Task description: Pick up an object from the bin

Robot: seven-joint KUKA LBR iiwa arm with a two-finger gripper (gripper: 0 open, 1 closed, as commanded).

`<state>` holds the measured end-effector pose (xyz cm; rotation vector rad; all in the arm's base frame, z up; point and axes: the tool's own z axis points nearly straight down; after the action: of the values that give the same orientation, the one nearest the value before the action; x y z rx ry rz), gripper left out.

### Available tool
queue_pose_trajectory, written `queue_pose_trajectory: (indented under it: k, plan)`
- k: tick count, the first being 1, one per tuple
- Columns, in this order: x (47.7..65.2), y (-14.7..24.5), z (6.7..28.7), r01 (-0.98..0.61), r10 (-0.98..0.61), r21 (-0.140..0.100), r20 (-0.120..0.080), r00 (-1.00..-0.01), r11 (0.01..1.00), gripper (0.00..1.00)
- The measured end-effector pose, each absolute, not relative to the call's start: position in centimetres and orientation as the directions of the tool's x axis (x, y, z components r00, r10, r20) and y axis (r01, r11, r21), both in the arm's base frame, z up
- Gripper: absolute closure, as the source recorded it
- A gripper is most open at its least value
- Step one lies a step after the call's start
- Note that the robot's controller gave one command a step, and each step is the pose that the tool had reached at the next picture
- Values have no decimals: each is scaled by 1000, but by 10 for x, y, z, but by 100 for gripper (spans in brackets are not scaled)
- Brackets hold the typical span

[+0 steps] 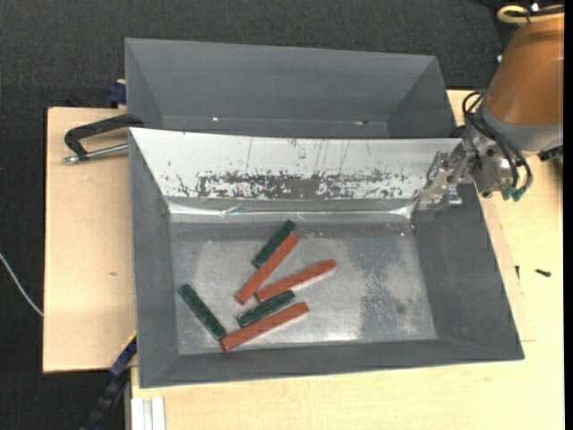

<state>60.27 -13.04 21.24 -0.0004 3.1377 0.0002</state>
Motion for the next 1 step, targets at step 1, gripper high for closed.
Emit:
queue_pose_trajectory:
  k: [1]
  plan:
    - [591, -123, 175, 21, 21, 0, -7, -1000, 1000, 100]
